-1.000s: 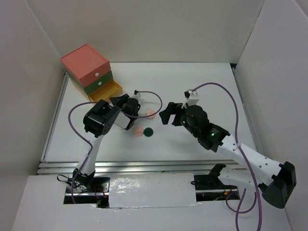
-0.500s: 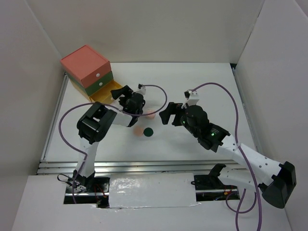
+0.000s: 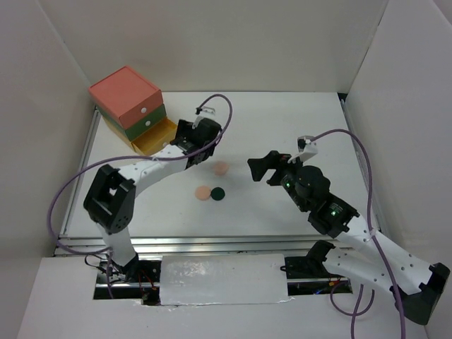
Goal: Organize the makeup
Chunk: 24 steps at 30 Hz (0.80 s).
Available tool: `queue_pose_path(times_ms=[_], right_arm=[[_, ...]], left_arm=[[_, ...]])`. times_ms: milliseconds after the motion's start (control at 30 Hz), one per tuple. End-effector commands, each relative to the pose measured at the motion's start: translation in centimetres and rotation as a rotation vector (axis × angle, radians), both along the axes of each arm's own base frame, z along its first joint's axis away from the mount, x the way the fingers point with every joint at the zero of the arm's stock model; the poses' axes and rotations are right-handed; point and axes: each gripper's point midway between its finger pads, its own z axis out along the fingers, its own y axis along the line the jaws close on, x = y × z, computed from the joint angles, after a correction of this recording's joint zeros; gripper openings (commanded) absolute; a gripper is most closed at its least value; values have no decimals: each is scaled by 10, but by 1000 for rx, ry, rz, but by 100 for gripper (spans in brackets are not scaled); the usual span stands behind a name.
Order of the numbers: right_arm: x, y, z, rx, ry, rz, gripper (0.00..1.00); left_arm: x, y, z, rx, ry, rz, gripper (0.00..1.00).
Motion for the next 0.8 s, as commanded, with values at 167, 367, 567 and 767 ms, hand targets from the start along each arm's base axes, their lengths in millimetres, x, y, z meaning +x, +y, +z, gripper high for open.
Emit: queue_pose_path(times_ms=[167,367,567,767], right_arm=[[15,-17,-5,5,6,-138,100],[23,-5,-19,-41,44,-116,100],[27,5,-31,-59,71,-93,100],[29,11,-39,-75,88,-74,100]], left_arm=[[-135,-73,-44,-612,313,-138,99],[-171,-59,-69,-564,329,-88,99],[-168,-43,-87,-523,303,-29,99],[-148,-33,-95,-548,284,6,96]])
